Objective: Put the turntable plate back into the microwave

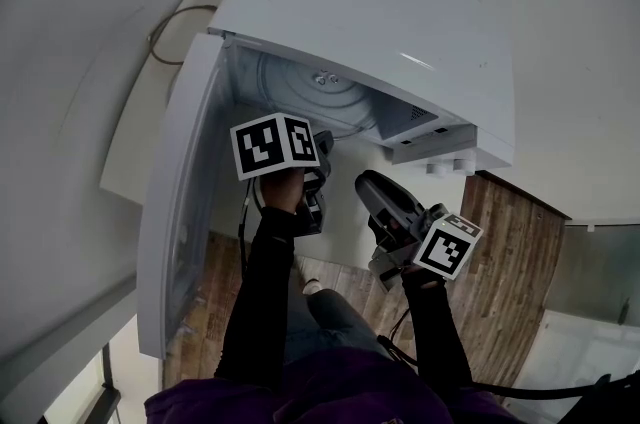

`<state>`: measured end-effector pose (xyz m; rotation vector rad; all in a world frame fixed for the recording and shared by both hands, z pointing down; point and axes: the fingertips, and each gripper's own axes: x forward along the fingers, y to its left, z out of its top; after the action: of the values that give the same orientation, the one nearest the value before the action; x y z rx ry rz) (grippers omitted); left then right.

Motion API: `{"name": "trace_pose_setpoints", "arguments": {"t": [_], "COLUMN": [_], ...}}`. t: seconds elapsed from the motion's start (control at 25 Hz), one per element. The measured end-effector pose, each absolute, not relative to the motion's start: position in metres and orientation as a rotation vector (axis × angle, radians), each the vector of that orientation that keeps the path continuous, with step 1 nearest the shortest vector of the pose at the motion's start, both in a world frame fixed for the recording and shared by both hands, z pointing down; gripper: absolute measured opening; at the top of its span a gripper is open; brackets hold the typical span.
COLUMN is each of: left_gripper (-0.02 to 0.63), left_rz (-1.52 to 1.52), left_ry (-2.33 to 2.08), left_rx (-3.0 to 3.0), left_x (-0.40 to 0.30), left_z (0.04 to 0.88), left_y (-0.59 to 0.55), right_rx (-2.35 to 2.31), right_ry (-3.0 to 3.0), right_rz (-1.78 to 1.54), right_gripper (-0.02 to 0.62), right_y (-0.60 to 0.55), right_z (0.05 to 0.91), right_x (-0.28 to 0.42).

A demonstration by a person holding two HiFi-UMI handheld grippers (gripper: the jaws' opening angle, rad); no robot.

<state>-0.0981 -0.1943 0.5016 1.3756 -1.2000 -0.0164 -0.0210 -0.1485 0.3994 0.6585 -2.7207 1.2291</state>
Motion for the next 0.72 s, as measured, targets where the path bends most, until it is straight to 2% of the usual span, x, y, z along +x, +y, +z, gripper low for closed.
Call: {"name": "trace_pose_setpoints", "arguments": {"t": [0.28,0.36,0.48,0.72], "left_gripper": [0.205,0.169,0.073,0.071], "left_rz": [-0.058,-0.076,-0.071,-0.135], "left_ry": [-1.223,-1.233,-1.281,-1.265], "left_rx": [1.375,1.391,1.415,1.473], "left_x": [-0.098,-0.097,-0.099,-0.101], "left_z": [0.502,0.498,0.492,0.491], "left_y": [-0.188,-0.188,-0.188,-0.189], "right_rx": [0.652,0.653,0.658,0.670], "right_ry": [-2.726,-2.726,-2.725,-2.723], "right_rz": [1.229,1.228,1.229,1.240], "right_gripper": [0.118,0.118,0.118,0.118], "right_y": [-0.149,-0.149,-0.149,-0.152], "right_z": [0.398,0.398,0.397,0.399], "right_x": [-0.021,-0.021,-0.020,-0.017]}}
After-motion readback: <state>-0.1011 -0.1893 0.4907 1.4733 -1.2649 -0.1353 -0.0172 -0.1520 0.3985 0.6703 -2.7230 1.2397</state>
